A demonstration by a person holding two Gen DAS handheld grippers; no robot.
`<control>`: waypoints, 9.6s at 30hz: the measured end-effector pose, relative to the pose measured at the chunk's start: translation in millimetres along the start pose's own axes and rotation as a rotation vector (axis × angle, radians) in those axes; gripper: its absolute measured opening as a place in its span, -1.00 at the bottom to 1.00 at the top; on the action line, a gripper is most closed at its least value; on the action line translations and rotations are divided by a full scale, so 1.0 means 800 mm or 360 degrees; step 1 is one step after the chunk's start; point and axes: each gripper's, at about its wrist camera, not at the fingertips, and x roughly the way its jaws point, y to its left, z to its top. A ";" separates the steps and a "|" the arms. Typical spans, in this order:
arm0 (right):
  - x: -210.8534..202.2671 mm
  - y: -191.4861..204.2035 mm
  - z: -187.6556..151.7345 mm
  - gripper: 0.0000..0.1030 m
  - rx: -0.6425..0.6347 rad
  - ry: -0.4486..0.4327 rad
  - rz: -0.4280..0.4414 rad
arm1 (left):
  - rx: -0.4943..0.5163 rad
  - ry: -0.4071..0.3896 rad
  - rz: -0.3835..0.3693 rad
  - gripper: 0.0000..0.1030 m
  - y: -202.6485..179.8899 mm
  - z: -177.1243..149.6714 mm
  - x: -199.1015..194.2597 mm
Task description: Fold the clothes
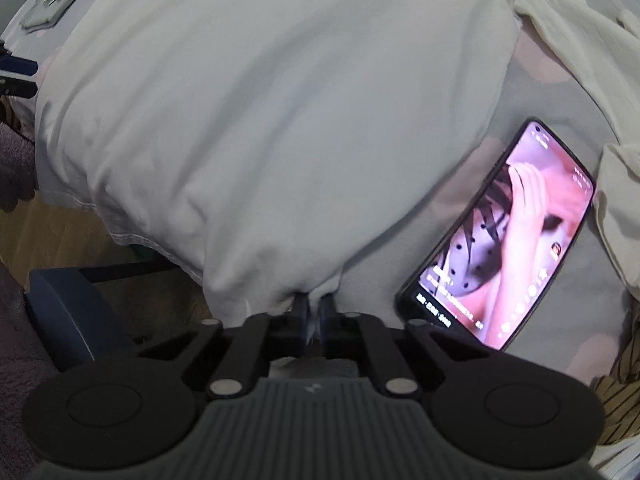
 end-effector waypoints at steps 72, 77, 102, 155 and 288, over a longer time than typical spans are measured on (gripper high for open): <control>-0.023 0.167 0.125 -0.43 -0.0679 -0.0202 0.0149 | -0.0120 -0.0384 -0.0748 -0.23 -0.061 0.033 -0.002; -0.021 0.163 0.120 -0.41 -0.0683 -0.0181 0.0155 | -0.0182 -0.0249 -0.0666 -0.26 -0.052 0.014 -0.009; -0.014 0.168 0.117 -0.34 -0.0729 -0.0166 0.0130 | -0.0290 -0.0045 -0.0748 -0.94 -0.051 -0.013 0.020; -0.040 0.066 0.233 -0.22 -0.0147 -0.0358 -0.0045 | -0.1258 -0.0340 0.0274 -0.24 0.331 -0.013 -0.042; -0.151 -0.048 0.292 -0.97 0.0231 -0.0828 0.0140 | -0.0473 -0.0663 -0.0059 0.10 0.071 0.208 -0.007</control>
